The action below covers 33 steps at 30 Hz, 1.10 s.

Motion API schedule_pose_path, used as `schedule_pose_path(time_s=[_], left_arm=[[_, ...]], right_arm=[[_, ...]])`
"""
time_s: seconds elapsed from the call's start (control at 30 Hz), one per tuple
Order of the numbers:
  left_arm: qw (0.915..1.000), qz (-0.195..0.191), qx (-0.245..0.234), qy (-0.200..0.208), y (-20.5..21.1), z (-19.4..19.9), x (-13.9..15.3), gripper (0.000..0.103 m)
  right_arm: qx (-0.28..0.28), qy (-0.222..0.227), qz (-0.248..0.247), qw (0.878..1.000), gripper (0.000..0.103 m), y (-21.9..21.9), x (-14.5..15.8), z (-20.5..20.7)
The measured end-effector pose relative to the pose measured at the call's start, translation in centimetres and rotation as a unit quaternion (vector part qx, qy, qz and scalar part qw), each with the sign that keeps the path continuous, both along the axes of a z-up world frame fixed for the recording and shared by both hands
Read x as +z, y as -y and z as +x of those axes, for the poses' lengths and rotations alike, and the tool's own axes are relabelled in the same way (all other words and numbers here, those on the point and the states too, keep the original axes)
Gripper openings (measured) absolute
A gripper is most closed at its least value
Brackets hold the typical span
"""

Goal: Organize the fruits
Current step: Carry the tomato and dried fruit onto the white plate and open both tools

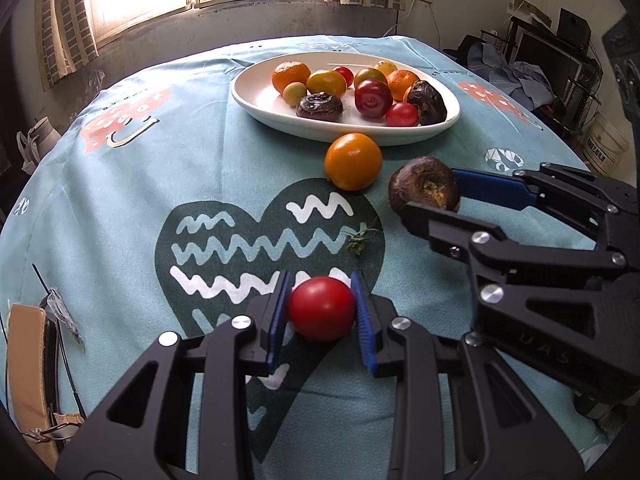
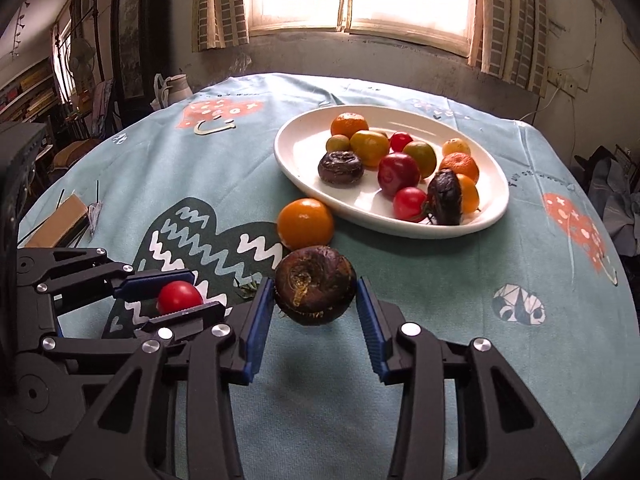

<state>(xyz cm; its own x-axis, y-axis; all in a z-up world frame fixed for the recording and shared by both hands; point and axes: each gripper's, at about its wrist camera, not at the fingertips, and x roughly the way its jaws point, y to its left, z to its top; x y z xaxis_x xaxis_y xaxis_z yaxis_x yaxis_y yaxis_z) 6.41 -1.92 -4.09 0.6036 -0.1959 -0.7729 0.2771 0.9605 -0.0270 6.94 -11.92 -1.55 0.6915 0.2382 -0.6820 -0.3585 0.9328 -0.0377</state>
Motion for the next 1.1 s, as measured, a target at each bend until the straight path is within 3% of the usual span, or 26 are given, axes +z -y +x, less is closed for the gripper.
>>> schedule_pose_path(time_s=[0.23, 0.4, 0.57, 0.8, 1.1], left_arm=[[0.9999, -0.006, 0.003, 0.01, -0.3, -0.2, 0.4, 0.031], [0.9989, -0.007, 0.01, 0.045, -0.1, -0.3, 1.6, 0.031], [0.9967, -0.001, 0.023, 0.078, 0.8, 2.2, 4.3, 0.031], [0.993, 0.0, 0.047, 0.108, 3.1, 8.2, 7.2, 0.031], [0.9921, -0.01, 0.08, 0.096, 3.8, 13.4, 4.6, 0.033]], right_arm=[[-0.042, 0.075, -0.004, 0.996, 0.043, 1.9, 2.4, -2.0], [-0.058, 0.093, -0.001, 0.994, 0.042, 2.9, 3.0, -2.2], [-0.071, 0.106, -0.004, 0.992, 0.042, 3.6, 3.9, -1.5], [-0.101, 0.071, 0.042, 0.991, 0.042, 6.4, 5.8, 4.2], [-0.121, 0.026, 0.084, 0.989, 0.042, 7.8, 2.7, 9.9]])
